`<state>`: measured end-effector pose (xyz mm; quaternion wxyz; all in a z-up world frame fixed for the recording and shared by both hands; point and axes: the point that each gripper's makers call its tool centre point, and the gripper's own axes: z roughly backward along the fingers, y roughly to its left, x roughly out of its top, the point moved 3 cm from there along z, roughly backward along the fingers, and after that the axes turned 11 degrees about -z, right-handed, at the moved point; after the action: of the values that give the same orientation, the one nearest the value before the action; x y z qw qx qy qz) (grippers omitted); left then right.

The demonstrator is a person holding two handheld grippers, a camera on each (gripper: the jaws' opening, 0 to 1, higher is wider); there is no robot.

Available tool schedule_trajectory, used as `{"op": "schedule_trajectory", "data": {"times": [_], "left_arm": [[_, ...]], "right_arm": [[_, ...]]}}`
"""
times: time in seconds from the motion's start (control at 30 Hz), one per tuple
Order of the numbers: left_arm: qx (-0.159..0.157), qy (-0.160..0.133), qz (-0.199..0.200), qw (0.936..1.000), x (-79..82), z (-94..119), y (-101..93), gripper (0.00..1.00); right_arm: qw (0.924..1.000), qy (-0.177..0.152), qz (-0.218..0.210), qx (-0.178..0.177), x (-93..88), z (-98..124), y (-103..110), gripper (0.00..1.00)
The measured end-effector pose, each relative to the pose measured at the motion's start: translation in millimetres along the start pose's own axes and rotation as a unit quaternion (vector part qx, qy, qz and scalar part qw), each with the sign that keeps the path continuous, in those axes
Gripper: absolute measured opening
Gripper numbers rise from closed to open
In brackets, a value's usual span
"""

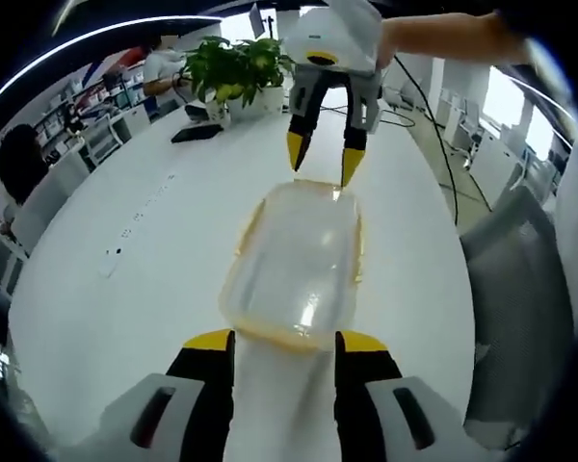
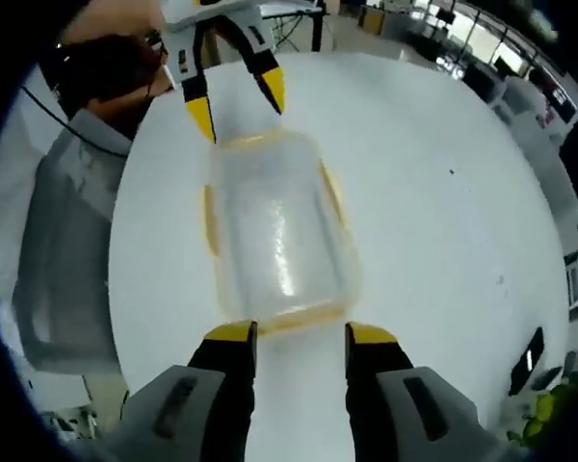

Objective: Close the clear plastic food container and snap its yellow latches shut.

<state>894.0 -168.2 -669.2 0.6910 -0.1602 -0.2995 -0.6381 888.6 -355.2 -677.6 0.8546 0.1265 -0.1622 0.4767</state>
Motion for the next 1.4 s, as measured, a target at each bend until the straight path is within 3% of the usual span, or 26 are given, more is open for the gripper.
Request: {"op": "schedule_trajectory", "data": {"times": [0.3, 0.43, 0.53, 0.7, 0.8, 1.07, 1.27, 1.4], "left_arm": [[0.034, -0.003, 0.068, 0.9971, -3.9, 1.7, -3.2, 0.31], [0.052, -0.003, 0.073, 0.996, -5.1, 4.3, -1.1, 0.29], [0.07, -0.003, 0.099, 0.9926, -6.5, 5.1, -0.6, 0.29], [0.092, -0.015, 0.143, 0.9854, -6.3, 4.8, -1.6, 0.29], [0.11, -0.02, 0.163, 0.9802, -6.4, 5.4, -0.8, 0.26], [0.145, -0.038, 0.226, 0.9626, -4.1, 0.5, -2.1, 0.25], [0.153, -0.051, 0.274, 0.9479, -5.8, -5.3, -5.0, 0.24], [0.149, -0.054, 0.299, 0.941, -8.4, -8.8, -8.5, 0.24]], "right_arm": [[0.9972, -0.048, -0.052, -0.024, -1.6, 0.9, 6.1, 0.31], [0.9963, -0.052, -0.056, -0.039, -2.7, 0.1, 8.3, 0.31], [0.994, -0.064, -0.072, -0.052, -0.6, 0.2, 7.7, 0.3], [0.9814, -0.112, -0.131, -0.085, 5.2, 3.0, 4.6, 0.29], [0.9769, -0.122, -0.136, -0.11, 4.1, 4.7, 1.7, 0.27], [0.9577, -0.165, -0.206, -0.115, -0.8, -1.6, 7.2, 0.26], [0.9402, -0.192, -0.249, -0.131, -5.8, -2.7, 3.9, 0.27], [0.927, -0.209, -0.289, -0.116, -5.7, -4.9, 4.7, 0.26]]}}
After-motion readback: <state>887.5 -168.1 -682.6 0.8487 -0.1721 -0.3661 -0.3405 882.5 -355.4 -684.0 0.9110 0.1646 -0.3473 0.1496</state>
